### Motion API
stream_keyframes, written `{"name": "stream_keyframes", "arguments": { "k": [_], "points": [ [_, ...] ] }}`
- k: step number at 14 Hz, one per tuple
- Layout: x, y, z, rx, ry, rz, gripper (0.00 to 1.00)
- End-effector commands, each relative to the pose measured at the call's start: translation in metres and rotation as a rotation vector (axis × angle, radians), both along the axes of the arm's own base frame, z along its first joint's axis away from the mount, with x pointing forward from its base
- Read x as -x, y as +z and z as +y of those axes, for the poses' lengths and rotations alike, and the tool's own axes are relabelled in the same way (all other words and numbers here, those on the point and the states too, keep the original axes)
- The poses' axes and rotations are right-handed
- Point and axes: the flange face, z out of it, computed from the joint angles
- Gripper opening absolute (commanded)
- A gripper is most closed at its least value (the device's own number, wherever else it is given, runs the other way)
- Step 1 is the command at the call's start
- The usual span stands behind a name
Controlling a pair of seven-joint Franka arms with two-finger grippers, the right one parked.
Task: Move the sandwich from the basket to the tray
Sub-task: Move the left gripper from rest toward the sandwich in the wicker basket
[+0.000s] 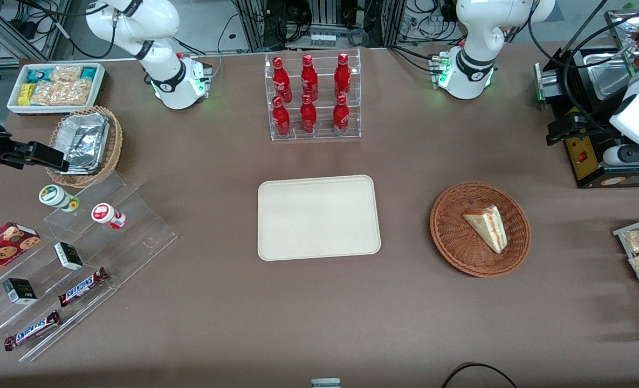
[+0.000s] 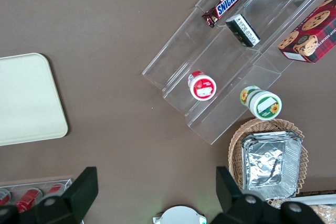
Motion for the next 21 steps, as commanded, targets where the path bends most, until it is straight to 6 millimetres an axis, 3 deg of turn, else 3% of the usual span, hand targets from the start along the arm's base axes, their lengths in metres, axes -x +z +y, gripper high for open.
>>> {"name": "stream_keyframes", "arguments": {
  "k": [1,3,6,15,21],
  "points": [
    [0.004,0.007,0.0,0.004,-0.016,-0.004,1.0],
    [0.004,0.008,0.001,0.009,-0.013,-0.009,1.0],
    [-0.002,-0.009,0.0,0.008,-0.015,0.0,1.0],
    [-0.021,-0.14,0.0,0.0,-0.007,-0.012,1.0],
    [-0.012,-0.222,-0.002,-0.002,0.005,-0.066,1.0]
  ]
}}
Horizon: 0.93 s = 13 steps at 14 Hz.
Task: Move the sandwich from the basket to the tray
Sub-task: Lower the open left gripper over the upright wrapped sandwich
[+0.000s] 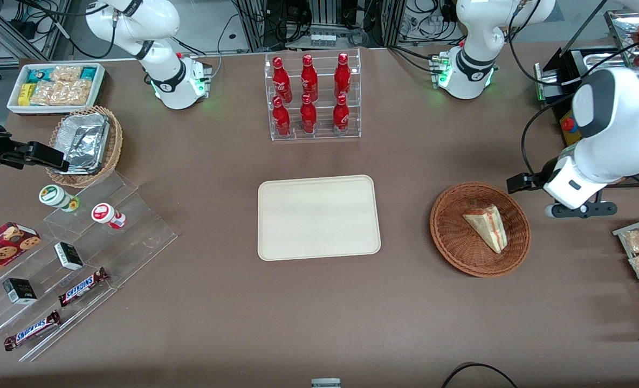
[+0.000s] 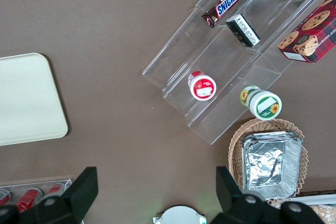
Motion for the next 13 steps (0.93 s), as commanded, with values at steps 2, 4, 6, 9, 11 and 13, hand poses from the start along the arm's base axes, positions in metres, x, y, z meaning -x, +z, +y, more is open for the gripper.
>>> {"name": "stream_keyframes", "arguments": {
  "k": [2,4,6,9,11,13],
  "points": [
    [0.014,-0.037,-0.003,-0.001,0.002,-0.051,1.0],
    [0.014,-0.051,-0.003,-0.003,0.026,-0.066,1.0],
    [0.012,-0.064,-0.019,-0.01,0.072,-0.063,1.0],
    [0.009,-0.077,-0.024,-0.02,0.167,-0.071,1.0],
    [0.005,-0.084,-0.025,-0.023,0.258,-0.09,1.0],
    [0.0,-0.091,-0.025,-0.025,0.359,-0.109,1.0]
  ]
}}
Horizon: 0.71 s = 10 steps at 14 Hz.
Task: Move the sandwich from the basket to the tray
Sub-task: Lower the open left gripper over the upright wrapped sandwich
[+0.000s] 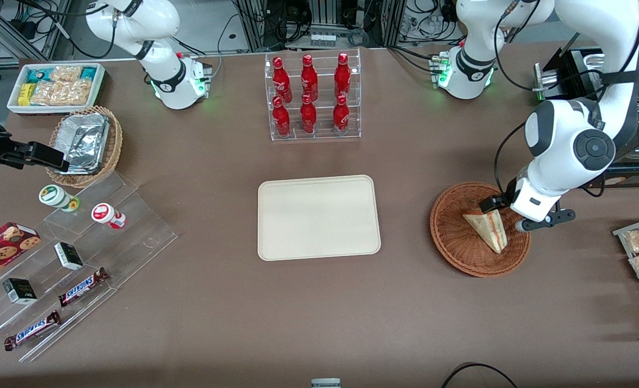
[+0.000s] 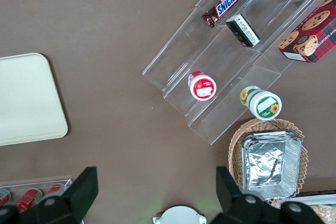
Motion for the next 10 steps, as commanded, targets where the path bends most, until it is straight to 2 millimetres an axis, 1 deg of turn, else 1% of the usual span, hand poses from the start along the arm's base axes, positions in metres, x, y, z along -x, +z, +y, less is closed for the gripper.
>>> {"name": "stream_keyframes", "arguments": {
  "k": [1,2,3,4,6,10],
  "points": [
    [-0.004,-0.01,-0.001,0.002,0.138,-0.022,1.0],
    [-0.005,-0.011,-0.001,0.005,0.206,-0.028,1.0],
    [-0.006,-0.019,-0.001,0.006,0.28,-0.029,1.0],
    [-0.006,-0.022,-0.001,0.007,0.33,-0.039,1.0],
    [0.001,-0.031,0.002,0.005,0.341,-0.03,1.0],
    [0.001,-0.045,0.001,0.001,0.338,-0.021,1.0]
  ]
}}
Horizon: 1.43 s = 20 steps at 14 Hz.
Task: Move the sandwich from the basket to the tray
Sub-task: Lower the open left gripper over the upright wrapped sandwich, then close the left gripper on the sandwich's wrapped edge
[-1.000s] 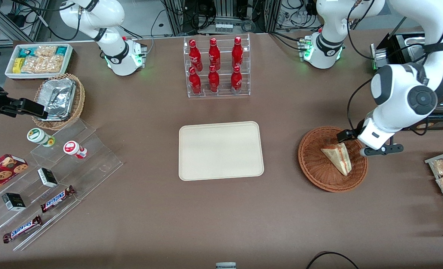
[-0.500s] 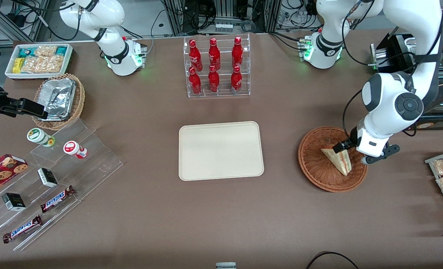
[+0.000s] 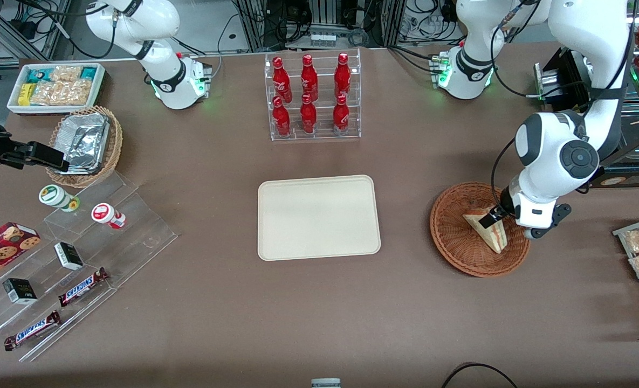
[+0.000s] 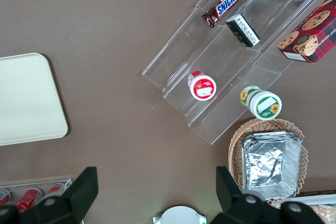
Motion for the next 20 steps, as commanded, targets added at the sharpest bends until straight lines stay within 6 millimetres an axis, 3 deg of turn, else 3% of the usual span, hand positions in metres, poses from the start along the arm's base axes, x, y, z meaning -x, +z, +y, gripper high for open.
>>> {"name": "stream_keyframes", "arguments": {
  "k": [1,6,9,10,11,12,16,20],
  "points": [
    [0.002,-0.011,0.0,0.006,0.022,-0.007,1.0],
    [0.001,-0.039,0.001,0.002,0.023,-0.003,1.0],
    [0.002,-0.043,0.002,0.001,0.025,0.006,0.99],
    [0.003,-0.044,0.002,0.001,0.026,0.009,0.76],
    [0.004,-0.044,0.002,0.0,0.026,0.012,0.23],
    [0.006,-0.044,0.002,0.0,0.025,0.018,0.0],
    [0.006,-0.034,0.001,-0.006,-0.027,0.049,0.0],
    [-0.015,0.016,-0.006,0.0,-0.104,0.098,0.0]
  ]
}}
